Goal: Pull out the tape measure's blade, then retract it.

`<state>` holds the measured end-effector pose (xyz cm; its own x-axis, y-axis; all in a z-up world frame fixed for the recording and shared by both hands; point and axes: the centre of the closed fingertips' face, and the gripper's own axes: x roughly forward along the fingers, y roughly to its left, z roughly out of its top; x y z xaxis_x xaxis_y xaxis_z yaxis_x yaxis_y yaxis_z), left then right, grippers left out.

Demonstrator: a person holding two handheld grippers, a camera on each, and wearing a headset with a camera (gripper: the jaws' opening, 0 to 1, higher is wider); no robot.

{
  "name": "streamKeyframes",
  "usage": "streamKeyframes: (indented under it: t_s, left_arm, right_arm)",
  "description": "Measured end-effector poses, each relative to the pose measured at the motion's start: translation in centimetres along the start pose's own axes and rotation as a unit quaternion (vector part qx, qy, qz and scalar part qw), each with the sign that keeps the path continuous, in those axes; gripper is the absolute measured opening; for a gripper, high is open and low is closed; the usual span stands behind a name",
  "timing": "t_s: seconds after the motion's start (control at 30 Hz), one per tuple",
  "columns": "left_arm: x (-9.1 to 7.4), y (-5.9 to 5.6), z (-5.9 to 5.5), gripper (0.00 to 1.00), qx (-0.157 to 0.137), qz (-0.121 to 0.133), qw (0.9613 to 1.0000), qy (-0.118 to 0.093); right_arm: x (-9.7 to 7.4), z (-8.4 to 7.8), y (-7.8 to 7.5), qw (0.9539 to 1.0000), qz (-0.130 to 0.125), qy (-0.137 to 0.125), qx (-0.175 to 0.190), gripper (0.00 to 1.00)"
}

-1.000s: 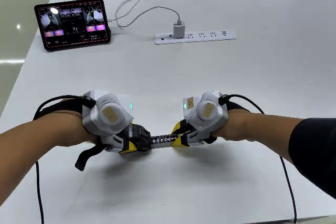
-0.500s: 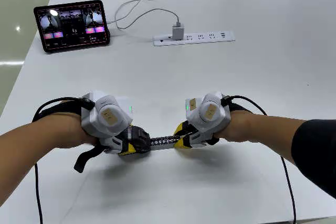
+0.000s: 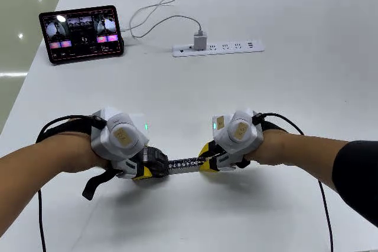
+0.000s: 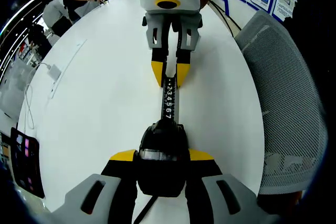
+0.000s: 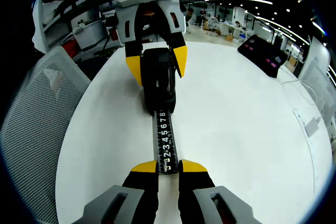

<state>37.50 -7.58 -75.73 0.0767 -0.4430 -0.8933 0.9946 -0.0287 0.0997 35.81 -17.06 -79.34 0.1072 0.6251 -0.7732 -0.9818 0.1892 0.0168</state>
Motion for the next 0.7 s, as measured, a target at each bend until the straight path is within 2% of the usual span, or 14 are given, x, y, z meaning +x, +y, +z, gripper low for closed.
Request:
streamKeyframes:
  t_s: [0.7]
  left_arm:
    - [-0.05,-0.09,0.03,0.29,0.001,0.0,1.0,0.0]
  right_arm:
    - [-0.96,-0.98,0.0,1.0,-0.004,0.002,0.008,0.1]
